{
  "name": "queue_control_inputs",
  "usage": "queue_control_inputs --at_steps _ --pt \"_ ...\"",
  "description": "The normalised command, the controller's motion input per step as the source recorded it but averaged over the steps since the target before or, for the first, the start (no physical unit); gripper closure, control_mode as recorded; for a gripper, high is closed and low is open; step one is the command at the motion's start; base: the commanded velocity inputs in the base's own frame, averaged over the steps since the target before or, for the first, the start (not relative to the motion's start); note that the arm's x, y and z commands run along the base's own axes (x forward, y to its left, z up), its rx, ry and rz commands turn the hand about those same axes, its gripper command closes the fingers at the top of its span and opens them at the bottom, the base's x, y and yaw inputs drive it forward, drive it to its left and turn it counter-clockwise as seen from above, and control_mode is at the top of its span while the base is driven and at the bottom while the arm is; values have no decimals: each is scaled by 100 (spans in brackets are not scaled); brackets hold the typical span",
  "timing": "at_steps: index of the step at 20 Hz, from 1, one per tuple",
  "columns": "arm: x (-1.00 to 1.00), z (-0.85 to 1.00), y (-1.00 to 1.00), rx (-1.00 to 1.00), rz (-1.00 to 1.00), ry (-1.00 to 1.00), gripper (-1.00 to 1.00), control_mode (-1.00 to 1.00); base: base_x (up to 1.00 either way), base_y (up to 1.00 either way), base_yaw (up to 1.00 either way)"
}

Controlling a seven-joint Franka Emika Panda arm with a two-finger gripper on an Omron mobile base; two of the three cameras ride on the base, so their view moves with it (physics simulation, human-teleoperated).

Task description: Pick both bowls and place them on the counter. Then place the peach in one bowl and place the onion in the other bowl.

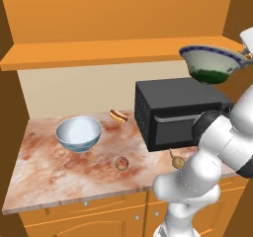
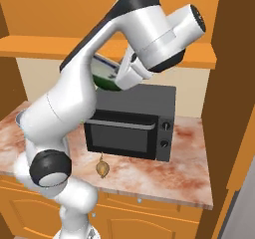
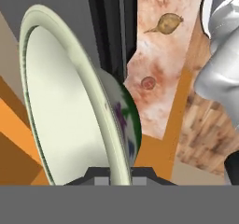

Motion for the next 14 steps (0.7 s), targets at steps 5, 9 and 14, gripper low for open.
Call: queue_control_inputs --at_steps 5,9,14 --pt "-69 -24 61 0 -12 0 100 -100 0 0 0" --pt "-69 -24 66 -2 -3 -5 100 -100 0 0 0" --pt "-49 -36 75 -13 -1 -15 100 -100 0 0 0"
